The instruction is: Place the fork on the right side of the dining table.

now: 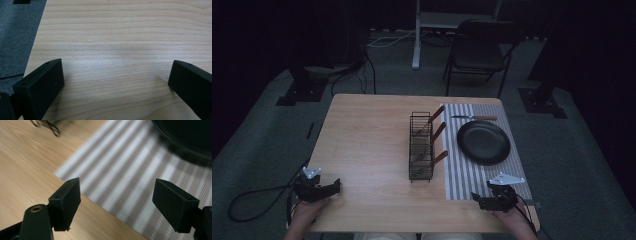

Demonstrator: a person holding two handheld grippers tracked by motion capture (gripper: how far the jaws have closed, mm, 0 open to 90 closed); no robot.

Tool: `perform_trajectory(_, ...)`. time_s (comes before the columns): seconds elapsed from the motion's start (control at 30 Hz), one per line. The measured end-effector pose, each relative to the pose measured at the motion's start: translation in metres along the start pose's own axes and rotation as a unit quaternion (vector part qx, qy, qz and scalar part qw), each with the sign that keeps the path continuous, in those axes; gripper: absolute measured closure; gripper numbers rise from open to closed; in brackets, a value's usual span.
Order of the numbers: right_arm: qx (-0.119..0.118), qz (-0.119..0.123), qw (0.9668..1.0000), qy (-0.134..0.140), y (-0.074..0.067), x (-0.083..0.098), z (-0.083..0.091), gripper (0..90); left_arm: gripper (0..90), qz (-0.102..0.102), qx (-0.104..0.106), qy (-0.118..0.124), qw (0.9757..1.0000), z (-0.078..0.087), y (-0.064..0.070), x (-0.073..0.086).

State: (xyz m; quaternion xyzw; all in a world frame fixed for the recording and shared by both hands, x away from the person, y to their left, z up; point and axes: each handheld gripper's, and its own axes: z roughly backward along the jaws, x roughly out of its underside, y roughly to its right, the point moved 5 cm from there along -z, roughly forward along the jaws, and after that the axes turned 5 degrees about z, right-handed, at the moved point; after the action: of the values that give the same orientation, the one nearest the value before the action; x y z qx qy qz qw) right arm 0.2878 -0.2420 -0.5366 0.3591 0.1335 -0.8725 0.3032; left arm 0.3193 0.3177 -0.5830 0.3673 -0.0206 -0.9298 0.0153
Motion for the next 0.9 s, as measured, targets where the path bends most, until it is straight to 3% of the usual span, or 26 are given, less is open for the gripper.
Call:
perform_trajectory(0.33, -0.02, 0.011, 0.9984, 0.052, -0.025, -0.042, 0.009, 27.8, 0.6, 0.0, 0.0, 0.0, 1.0, 0.0, 0.0, 0.0)
perform_trajectory(0.9, -0.049, 0.024, 0.9932, 0.103, -0.056, -0.102, 0.012, 37.9, 0.6, -0.001, 0.0, 0.0, 1.0, 0.0, 0.0, 0.0)
